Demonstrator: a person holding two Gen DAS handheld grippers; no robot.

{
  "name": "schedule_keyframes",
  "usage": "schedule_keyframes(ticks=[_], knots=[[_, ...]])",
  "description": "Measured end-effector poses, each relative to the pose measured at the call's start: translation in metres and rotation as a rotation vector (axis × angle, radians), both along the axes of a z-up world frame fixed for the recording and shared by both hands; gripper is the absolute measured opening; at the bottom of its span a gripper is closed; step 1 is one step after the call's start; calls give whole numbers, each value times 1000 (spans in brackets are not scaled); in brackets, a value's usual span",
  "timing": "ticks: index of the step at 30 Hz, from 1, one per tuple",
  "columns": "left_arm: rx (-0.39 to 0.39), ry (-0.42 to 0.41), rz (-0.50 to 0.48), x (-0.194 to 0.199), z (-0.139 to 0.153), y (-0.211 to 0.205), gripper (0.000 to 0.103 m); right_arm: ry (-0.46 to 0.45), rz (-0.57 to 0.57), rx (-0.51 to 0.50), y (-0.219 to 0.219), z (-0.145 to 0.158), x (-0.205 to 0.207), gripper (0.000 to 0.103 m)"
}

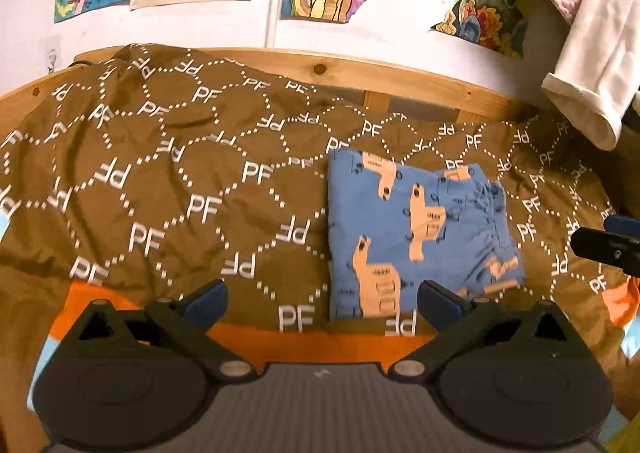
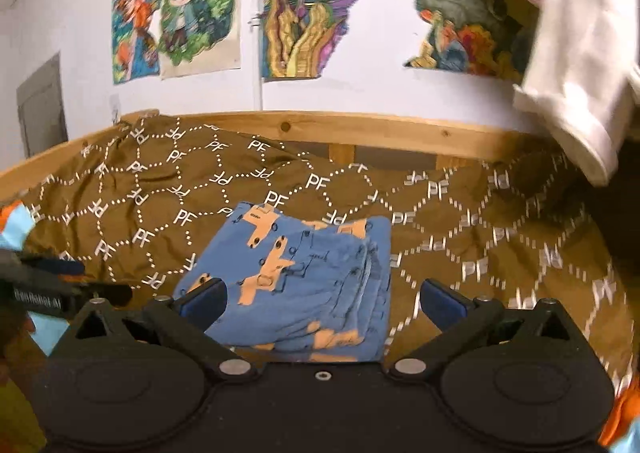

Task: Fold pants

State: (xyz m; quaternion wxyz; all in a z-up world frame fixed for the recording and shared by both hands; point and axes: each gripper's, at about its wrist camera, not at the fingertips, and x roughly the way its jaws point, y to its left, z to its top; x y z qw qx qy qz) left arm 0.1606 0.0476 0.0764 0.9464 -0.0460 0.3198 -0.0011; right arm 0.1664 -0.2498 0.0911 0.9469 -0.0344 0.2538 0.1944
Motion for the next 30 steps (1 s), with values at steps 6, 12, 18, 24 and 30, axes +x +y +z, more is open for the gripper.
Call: schedule_keyframes(ticks=[6, 12, 18, 24, 30], knots=[[80, -17, -16, -25, -15, -8, 103, 61, -34, -25, 2, -26, -30, 102], [88, 9, -35, -35, -27, -9, 103, 77, -28, -34, 3, -40, -47, 102], [72, 21, -29, -38, -34, -6, 103, 66, -45, -23, 2, -42, -53, 102], [78, 29, -23, -39, -39, -4, 103, 71, -61, -14, 1, -48, -55, 102], [79, 45, -22, -39, -42, -3, 103, 90, -52, -17, 2, -52, -54, 102]])
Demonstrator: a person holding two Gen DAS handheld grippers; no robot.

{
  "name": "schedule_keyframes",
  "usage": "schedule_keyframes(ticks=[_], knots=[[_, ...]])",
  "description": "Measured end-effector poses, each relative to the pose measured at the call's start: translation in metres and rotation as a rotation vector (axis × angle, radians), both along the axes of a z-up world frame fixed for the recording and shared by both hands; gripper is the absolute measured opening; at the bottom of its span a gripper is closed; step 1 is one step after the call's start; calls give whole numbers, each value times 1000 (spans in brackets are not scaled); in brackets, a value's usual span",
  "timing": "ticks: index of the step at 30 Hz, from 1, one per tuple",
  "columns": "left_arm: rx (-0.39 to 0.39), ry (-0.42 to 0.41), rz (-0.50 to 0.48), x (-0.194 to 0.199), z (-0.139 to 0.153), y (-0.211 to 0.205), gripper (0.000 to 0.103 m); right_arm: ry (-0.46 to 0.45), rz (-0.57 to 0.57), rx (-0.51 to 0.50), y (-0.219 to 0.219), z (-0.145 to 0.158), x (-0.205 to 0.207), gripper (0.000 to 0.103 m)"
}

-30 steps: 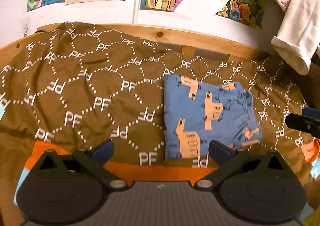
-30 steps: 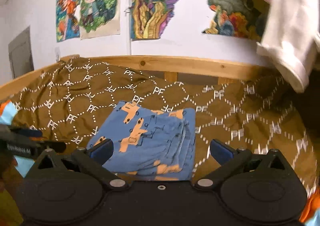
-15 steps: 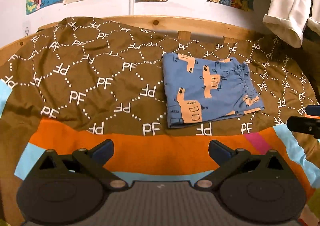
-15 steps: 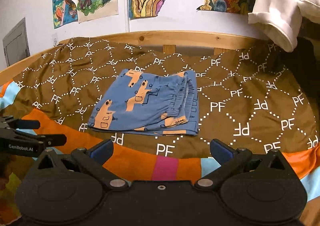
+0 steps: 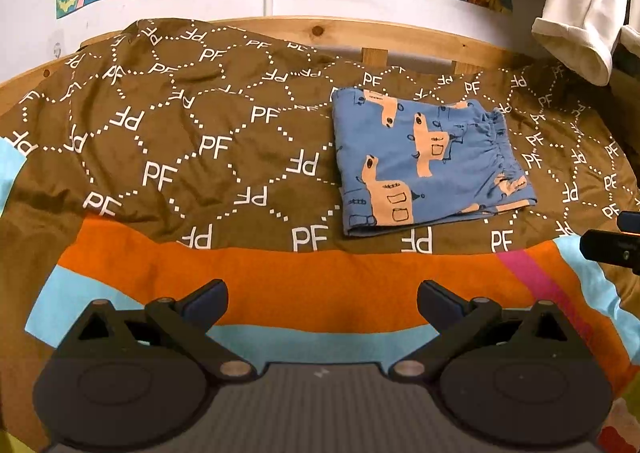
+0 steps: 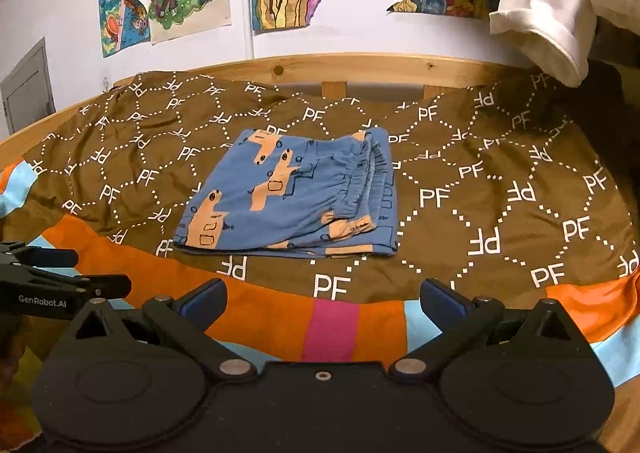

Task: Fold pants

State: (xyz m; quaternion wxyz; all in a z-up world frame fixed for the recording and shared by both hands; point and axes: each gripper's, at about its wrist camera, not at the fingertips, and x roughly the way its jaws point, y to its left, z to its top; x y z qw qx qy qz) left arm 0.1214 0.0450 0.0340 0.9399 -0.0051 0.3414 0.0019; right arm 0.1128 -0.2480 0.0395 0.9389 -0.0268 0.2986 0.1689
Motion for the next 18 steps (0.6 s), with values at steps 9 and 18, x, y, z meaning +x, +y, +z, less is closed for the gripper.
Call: schedule_keyframes(ticks=[9, 18], knots=[[2, 10, 1, -1, -3, 1, 103, 18, 4, -3, 0, -4, 2, 102], [2, 11, 1, -2, -3, 1, 103, 26, 3, -3, -1, -5, 4, 102]])
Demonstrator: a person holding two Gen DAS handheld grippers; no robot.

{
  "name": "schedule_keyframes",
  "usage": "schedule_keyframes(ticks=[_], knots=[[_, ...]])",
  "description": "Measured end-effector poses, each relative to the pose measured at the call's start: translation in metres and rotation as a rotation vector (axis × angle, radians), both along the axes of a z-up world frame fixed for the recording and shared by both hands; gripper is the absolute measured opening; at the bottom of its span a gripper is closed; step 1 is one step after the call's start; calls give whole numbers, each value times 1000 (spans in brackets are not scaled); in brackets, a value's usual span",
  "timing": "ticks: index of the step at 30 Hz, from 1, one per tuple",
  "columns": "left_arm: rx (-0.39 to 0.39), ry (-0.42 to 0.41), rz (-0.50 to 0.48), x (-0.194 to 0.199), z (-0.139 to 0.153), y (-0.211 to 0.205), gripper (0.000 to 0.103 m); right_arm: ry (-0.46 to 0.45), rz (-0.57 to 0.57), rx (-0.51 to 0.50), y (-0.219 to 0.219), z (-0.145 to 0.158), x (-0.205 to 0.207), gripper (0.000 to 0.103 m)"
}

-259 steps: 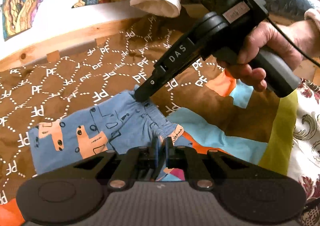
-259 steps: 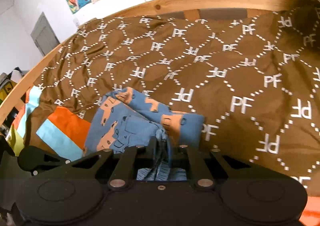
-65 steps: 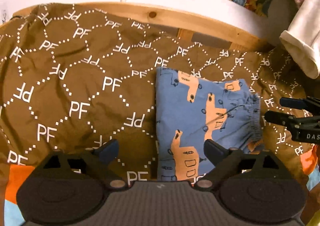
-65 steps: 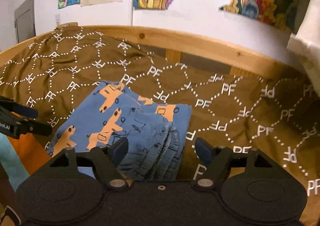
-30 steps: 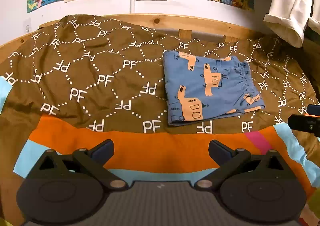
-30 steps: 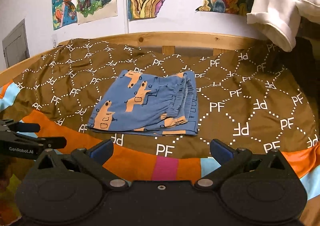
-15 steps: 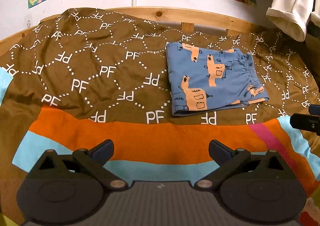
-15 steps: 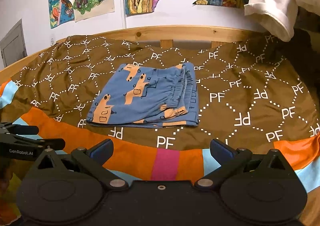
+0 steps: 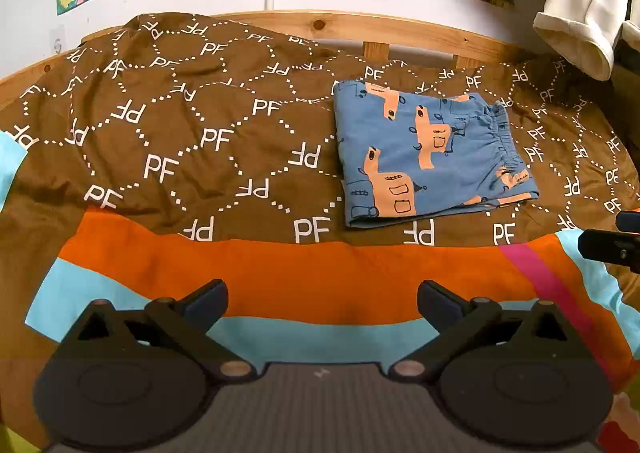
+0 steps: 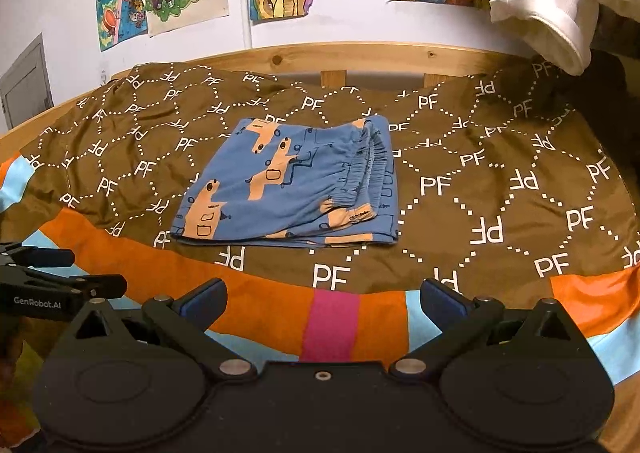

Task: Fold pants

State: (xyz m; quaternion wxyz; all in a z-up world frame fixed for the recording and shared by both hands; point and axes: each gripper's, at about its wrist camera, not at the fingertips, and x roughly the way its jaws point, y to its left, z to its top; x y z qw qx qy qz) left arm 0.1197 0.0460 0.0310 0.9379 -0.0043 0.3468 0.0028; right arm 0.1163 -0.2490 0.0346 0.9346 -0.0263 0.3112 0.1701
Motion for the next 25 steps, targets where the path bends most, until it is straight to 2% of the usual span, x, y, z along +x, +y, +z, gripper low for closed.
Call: schedule_keyframes(ticks=[11, 16, 20, 25], knots=[[-3, 9, 3, 1, -1, 3, 103, 11, -1, -4, -1, -3, 2, 102], [71, 47, 23, 4, -1, 0, 103, 12, 0, -5, -1, -3, 1, 102], [33, 45, 5, 3, 0, 3, 103, 11, 2, -6, -1, -4, 1, 102], [43, 42, -2, 2, -1, 0, 103, 6, 10, -9, -1, -5, 1, 102]])
